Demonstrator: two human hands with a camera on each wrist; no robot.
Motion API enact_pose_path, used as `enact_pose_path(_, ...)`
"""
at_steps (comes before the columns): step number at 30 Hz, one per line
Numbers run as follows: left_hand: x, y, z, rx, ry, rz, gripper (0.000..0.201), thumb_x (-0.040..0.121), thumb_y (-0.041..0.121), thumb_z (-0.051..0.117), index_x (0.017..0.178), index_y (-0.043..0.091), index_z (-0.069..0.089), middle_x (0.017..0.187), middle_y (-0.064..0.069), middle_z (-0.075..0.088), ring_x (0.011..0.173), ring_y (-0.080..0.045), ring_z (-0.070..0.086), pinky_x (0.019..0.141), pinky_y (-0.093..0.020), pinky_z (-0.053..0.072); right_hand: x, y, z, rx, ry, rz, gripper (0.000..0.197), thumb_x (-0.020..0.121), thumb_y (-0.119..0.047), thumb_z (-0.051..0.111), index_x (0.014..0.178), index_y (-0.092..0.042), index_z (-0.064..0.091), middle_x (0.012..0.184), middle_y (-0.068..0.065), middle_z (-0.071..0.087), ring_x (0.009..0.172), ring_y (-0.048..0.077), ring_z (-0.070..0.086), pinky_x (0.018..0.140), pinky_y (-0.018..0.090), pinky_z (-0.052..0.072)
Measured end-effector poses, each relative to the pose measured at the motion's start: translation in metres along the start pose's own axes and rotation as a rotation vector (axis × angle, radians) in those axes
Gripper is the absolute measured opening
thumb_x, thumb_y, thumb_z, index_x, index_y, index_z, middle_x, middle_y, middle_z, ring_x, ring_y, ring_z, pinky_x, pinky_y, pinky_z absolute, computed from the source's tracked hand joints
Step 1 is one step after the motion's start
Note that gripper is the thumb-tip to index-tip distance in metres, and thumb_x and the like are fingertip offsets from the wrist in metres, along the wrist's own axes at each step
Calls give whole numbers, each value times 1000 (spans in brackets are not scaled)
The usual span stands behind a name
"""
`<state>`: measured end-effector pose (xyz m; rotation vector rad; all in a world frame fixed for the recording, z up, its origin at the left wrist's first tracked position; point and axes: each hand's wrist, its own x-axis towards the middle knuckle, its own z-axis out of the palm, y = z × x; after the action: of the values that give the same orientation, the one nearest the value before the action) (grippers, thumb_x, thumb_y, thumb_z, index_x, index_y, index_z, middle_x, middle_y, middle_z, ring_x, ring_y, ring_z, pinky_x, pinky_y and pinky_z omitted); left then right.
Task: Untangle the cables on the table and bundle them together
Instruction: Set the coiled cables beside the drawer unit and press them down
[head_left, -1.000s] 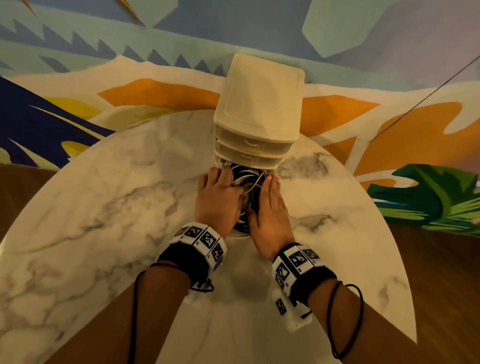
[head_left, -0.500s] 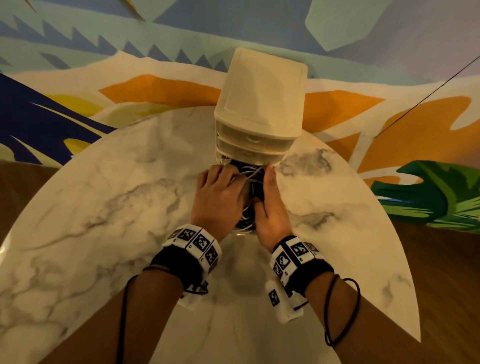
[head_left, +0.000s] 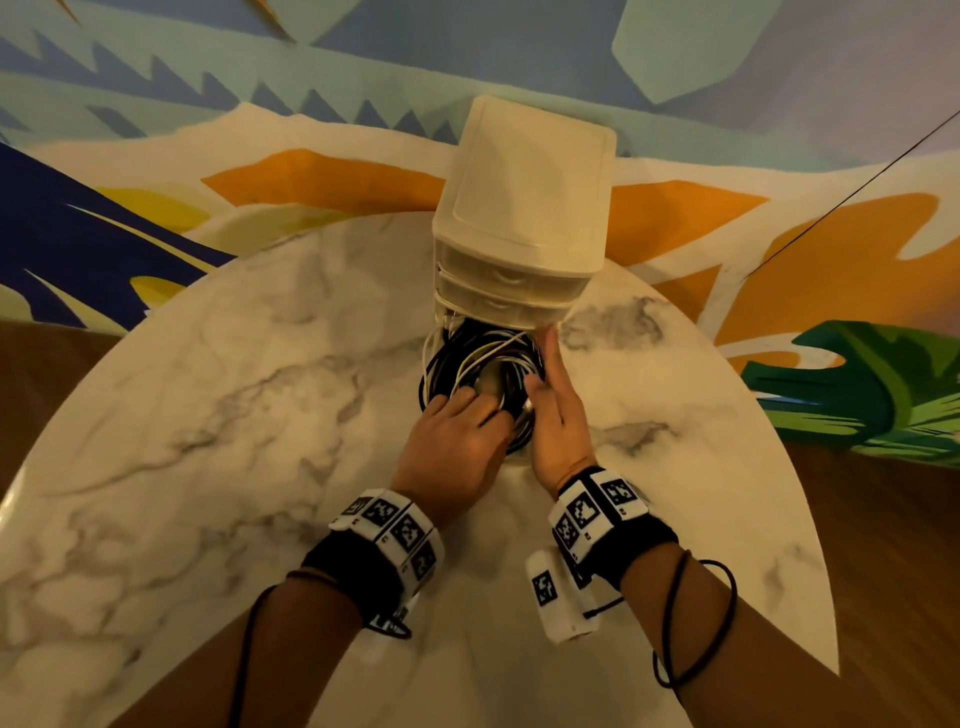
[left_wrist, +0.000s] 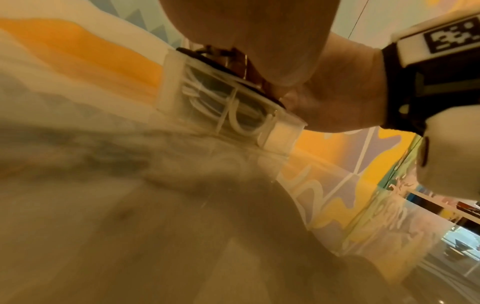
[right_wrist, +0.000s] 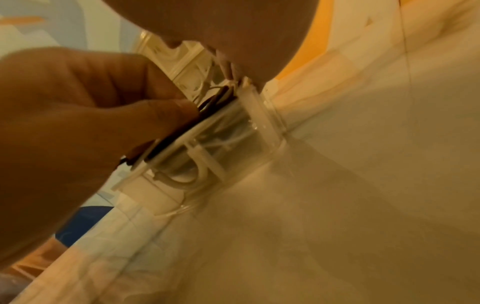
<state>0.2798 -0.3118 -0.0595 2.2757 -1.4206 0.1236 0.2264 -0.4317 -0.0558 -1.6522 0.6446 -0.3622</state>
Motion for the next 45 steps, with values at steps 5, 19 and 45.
enact_pose_path(5, 5, 7, 2, -52, -12, -157, 21, 85, 24, 45, 78, 12, 60, 79, -5, 59, 74, -26, 55, 62, -35, 43, -11, -2, -10, -60, 277, -74, 42, 88, -38, 49, 125, -17, 51, 117, 2, 59, 102, 5, 56, 87, 19, 46)
enact_pose_path(19, 42, 23, -11, -93, -158, -614, 19, 91, 24, 50, 85, 14, 64, 88, -6, 66, 84, -24, 61, 65, -31, 39, -17, 1, -16, -699, 27, -251, 50, 81, -9, 56, 129, -19, 57, 124, 5, 50, 112, 22, 41, 96, 36, 42)
enact_pose_path(45, 12, -56, -58, 102, -323, 185, 34, 71, 7, 56, 102, 20, 67, 105, 0, 60, 98, -23, 54, 80, -37, 47, -19, -20, -22, -1074, -444, -195, 64, 93, -52, 41, 147, -19, 28, 156, -9, 23, 146, 12, -11, 112, 40, 22)
